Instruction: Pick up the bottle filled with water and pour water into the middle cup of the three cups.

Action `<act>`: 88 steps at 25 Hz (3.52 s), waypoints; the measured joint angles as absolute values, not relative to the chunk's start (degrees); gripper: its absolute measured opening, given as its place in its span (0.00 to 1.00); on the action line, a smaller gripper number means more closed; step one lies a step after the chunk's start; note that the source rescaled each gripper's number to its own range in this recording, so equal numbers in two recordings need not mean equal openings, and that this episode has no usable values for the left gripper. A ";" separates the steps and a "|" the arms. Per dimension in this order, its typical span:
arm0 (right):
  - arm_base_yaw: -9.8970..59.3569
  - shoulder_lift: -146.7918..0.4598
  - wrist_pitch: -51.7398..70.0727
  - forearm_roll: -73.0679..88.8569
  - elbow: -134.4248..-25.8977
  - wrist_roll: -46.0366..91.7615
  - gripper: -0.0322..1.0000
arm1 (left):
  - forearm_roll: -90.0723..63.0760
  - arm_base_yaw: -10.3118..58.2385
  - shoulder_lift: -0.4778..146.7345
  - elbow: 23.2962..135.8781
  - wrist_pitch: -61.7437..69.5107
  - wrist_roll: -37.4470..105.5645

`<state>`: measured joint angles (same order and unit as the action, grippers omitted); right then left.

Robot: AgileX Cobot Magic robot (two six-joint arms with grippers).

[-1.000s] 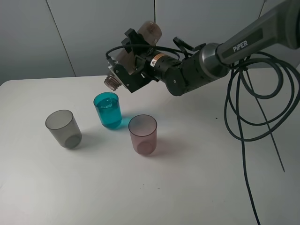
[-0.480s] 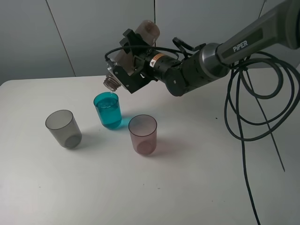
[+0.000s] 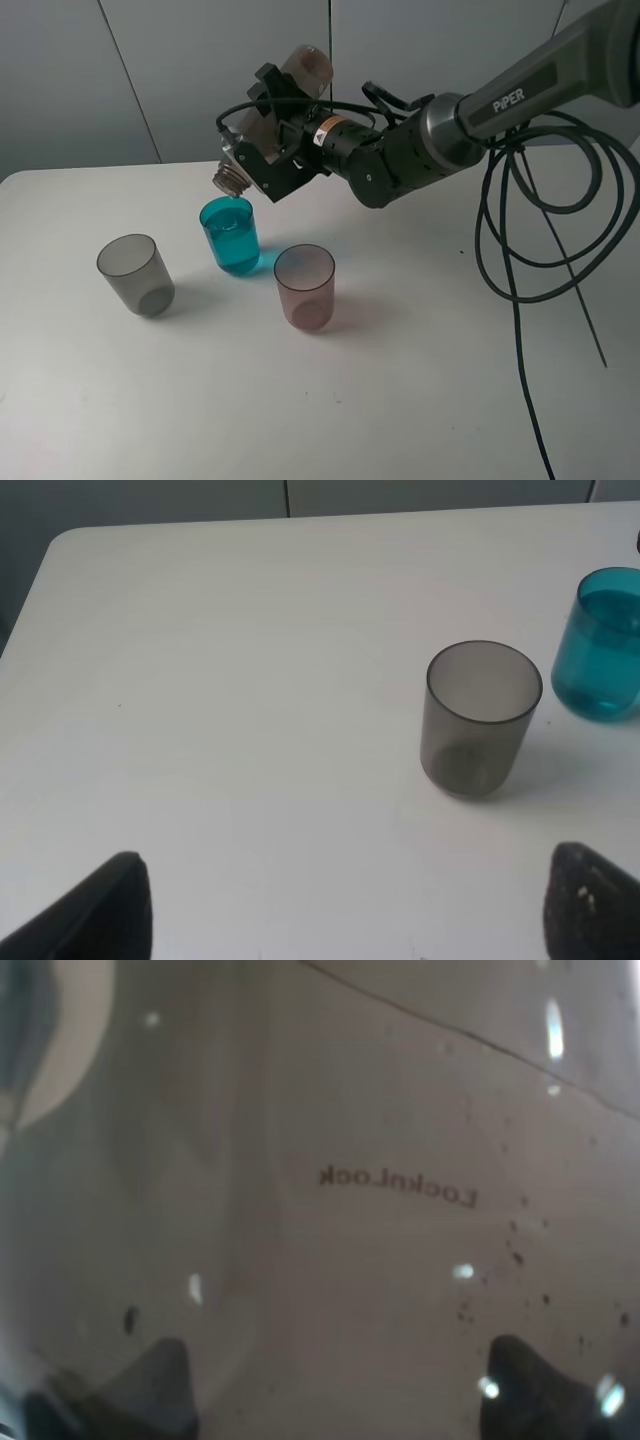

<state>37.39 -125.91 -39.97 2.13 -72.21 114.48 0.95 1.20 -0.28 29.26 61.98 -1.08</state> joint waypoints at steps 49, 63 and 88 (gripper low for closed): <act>17.21 -123.59 -49.50 -13.03 -54.63 -2.28 0.04 | 0.95 1.20 -0.28 29.26 61.98 -1.08; 17.21 -125.68 -46.57 -14.65 -55.07 -7.24 0.04 | 0.95 1.20 -0.28 29.26 61.98 -1.30; 17.21 -103.45 -21.31 -15.73 -38.34 -9.99 1.00 | 0.95 1.20 -0.28 29.26 61.98 -1.30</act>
<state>17.21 -103.45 -21.31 -15.73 -38.34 -9.99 0.95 1.20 -0.28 29.26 61.98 -1.30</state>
